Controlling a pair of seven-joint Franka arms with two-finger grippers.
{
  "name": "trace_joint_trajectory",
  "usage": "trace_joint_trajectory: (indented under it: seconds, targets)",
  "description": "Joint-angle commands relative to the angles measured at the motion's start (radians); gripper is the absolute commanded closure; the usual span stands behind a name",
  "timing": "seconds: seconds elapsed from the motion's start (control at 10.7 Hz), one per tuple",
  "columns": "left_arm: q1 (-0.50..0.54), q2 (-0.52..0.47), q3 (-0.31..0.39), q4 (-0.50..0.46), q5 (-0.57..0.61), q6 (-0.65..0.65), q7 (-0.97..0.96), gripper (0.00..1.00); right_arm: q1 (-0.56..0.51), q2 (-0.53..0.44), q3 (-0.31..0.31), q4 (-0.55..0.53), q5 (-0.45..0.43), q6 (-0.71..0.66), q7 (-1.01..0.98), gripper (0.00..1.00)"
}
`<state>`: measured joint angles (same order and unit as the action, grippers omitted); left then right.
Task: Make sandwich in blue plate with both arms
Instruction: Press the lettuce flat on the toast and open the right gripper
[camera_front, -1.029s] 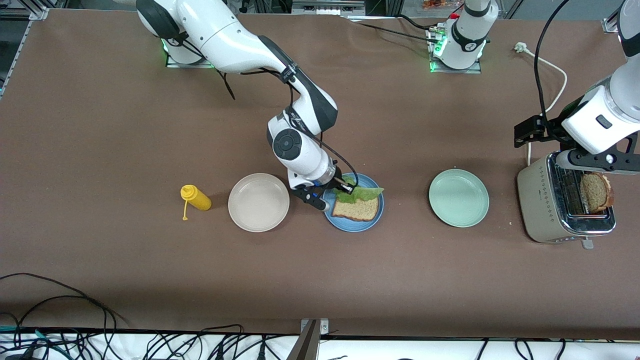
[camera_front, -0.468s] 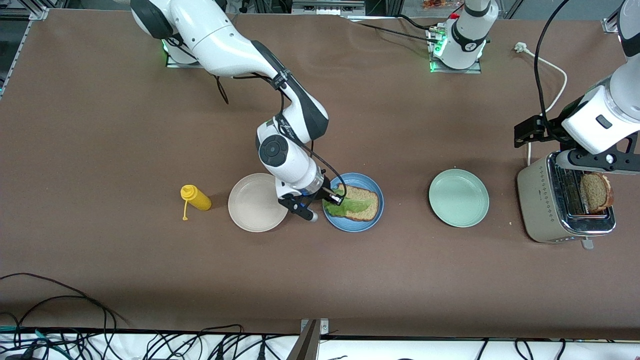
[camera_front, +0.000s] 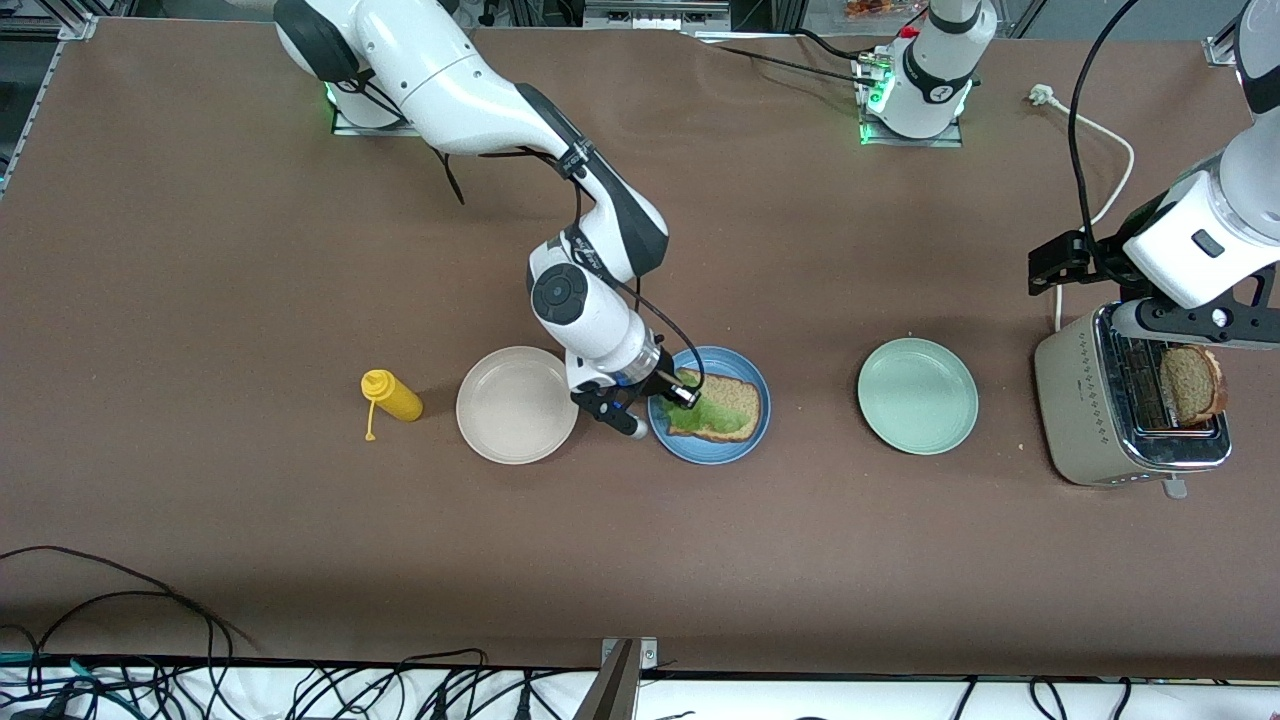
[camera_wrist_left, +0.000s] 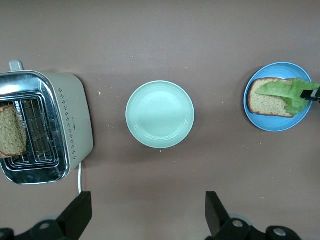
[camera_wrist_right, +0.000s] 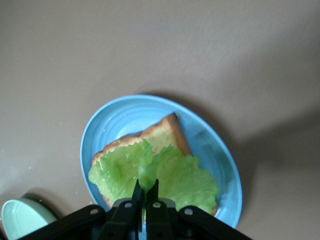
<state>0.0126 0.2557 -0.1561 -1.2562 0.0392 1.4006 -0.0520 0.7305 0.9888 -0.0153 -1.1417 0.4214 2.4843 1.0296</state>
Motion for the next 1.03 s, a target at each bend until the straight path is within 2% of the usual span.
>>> trace_joint_trajectory:
  seconds: [0.0,0.28,0.84,0.94]
  targets:
    - [0.0,-0.006,-0.003,0.011,0.014,-0.017,-0.002,0.0,0.016,0.008,0.012,0.04,0.024,0.011,0.041,1.0]
    - [0.001,-0.006,-0.003,0.011,0.014,-0.017,-0.002,0.0,0.02,-0.004,0.017,0.042,0.022,-0.001,0.087,1.0]
    - [0.0,-0.006,-0.002,0.011,0.014,-0.017,0.001,0.0,0.013,0.042,0.014,0.033,0.02,0.034,0.023,1.0]
    - [0.001,-0.006,-0.002,0.011,0.014,-0.017,0.003,0.0,0.016,0.045,0.014,0.033,0.02,0.051,0.012,0.72]
